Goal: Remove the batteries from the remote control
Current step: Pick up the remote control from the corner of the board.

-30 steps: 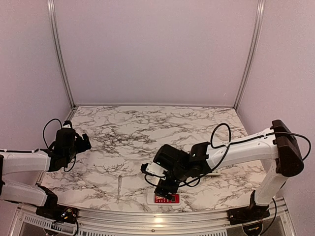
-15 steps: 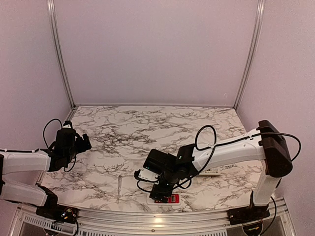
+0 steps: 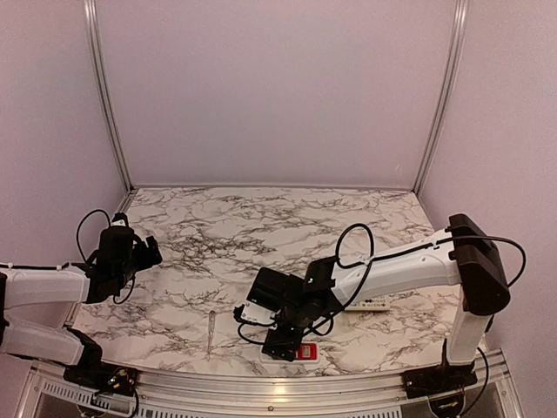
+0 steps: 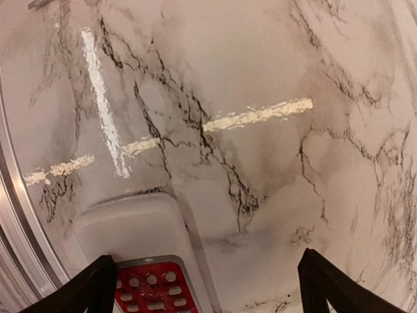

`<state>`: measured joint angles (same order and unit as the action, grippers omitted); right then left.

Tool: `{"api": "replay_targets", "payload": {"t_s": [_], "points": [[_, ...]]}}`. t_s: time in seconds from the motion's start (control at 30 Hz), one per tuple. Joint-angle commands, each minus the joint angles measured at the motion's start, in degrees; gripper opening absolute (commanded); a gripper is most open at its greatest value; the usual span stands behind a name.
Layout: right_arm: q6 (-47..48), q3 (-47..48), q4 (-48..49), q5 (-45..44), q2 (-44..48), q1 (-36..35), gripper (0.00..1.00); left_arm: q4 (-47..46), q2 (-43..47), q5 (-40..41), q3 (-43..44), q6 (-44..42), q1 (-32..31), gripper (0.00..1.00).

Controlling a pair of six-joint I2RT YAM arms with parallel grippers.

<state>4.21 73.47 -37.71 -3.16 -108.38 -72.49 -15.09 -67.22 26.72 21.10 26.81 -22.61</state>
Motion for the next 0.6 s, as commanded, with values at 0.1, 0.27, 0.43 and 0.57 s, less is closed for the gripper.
{"api": "replay_targets", "payload": {"t_s": [0.1, 0.27, 0.43, 0.57], "points": [[1.74, 1.51, -2.01, 1.6, 1.05, -2.94, 0.95, -0.82, -0.72, 1.05, 1.57, -0.33, -0.24, 0.99], [1.94, 1.05, -1.96, 1.81, 1.39, -3.19, 0.97, -0.79, -0.68, 1.14, 1.57, -0.35, -0.3, 0.99], [2.33, 1.15, -2.08, 2.16, -0.11, -3.19, 0.98, -0.73, -0.72, 1.14, 1.57, -0.35, -0.32, 0.99], [3.02, 1.73, -1.84, 0.34, 2.1, -3.15, 0.99, -0.73, -0.75, 1.14, 1.57, -0.35, -0.33, 0.99]]}}
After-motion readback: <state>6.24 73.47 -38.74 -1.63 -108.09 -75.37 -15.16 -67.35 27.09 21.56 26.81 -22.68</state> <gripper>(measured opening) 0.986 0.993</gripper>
